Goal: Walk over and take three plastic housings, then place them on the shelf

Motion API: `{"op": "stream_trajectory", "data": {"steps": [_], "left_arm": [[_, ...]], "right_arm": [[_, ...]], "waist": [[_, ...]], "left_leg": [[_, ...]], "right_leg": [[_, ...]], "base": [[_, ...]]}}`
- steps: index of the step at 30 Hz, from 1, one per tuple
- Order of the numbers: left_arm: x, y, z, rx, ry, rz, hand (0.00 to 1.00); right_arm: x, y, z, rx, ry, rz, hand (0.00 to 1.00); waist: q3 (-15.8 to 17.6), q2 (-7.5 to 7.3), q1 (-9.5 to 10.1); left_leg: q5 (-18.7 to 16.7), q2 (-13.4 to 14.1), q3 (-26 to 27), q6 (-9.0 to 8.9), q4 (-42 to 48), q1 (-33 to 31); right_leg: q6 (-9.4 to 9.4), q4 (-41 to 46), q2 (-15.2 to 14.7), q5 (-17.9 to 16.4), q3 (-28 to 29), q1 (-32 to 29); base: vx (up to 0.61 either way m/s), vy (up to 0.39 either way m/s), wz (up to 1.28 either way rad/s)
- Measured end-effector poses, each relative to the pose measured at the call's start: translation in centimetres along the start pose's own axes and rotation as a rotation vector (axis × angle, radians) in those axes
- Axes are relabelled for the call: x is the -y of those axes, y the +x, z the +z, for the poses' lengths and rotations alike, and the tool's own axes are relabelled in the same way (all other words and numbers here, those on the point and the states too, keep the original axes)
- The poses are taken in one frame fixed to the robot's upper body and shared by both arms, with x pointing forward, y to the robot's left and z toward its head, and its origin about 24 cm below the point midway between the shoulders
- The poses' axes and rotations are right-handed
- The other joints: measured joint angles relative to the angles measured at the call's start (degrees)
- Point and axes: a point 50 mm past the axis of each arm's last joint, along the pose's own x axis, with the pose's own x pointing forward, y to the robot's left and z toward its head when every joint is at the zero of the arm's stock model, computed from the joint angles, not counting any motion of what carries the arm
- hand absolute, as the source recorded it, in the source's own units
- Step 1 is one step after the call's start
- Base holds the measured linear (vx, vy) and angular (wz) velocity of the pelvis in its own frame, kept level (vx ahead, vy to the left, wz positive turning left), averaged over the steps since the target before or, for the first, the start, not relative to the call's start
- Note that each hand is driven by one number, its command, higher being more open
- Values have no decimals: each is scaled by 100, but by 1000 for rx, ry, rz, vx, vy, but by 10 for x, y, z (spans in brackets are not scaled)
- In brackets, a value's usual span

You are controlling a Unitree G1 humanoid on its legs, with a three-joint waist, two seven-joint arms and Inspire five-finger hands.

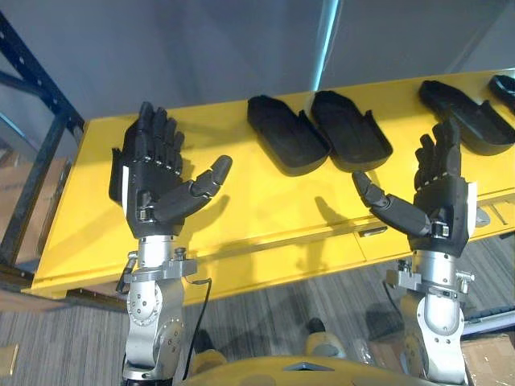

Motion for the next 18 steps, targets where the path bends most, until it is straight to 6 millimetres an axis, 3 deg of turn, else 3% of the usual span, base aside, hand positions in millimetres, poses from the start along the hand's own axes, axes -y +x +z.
{"op": "stream_trajectory", "data": {"steps": [6, 10, 13, 18], "left_arm": [[-9, 0, -1, -17, 28, 36, 100], [-7, 1, 0, -22, 38, -28, 100], [-3, 1, 1, -12, -6, -119, 100], [6, 1, 13, 84, -84, -240, 100]], "right_arm": [[-13, 22, 11, 113, -122, 134, 100], [-22, 25, 12, 142, -162, 160, 100], [-22, 25, 12, 145, -172, 155, 100], [-22, 25, 11, 137, -172, 178, 100]], "waist": [[169, -18, 283], [298, -165, 368], [399, -184, 391], [444, -98, 354]], "left_leg": [[32, 4, -325, -13, 7, -141], [-103, 36, -400, -36, 312, -119], [-246, 63, -400, -36, 469, -105], [-241, 77, -410, -39, 466, -79]], "right_leg": [[-102, 119, 24, -47, -234, -51], [-137, 185, 23, -67, -329, 153], [-259, 244, 23, -170, -343, 174], [-234, 300, 29, -217, -337, 118]], "base": [[-18, -18, 20], [6, -12, 3], [-58, -13, -5], [-35, -12, -4]]}}
